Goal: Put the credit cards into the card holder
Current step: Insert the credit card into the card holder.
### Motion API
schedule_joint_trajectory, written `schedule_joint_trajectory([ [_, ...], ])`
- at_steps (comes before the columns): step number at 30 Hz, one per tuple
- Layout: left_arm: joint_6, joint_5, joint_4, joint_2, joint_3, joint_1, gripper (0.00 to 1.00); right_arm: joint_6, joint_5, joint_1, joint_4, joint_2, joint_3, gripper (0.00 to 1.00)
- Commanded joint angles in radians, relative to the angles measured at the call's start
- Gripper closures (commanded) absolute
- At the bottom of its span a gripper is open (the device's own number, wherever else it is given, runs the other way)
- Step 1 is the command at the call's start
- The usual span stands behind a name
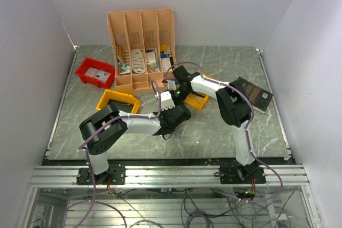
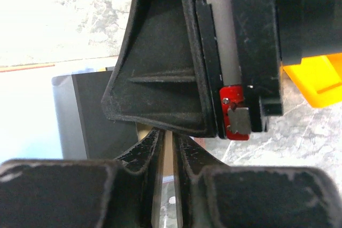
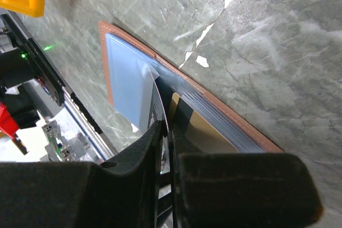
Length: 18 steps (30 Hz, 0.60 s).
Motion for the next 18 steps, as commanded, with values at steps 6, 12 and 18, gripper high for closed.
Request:
schedule_joint_trajectory([
  [6, -0.176, -0.12, -0.273, 0.073, 0.108, -0.005, 0.67, -0.031, 0.087, 0.006, 0.004, 0.064, -0.026, 0.85],
  [12, -0.195, -0.127, -0.297, 0.081, 0.12, -0.005, 0.6, -0.038, 0.085, 0.006, 0.0, 0.061, -0.018, 0.82],
  [18, -0.22, -0.131, -0.323, 0.082, 0.12, -0.004, 0.56, -0.048, 0.082, 0.005, -0.007, 0.046, -0.006, 0.76],
])
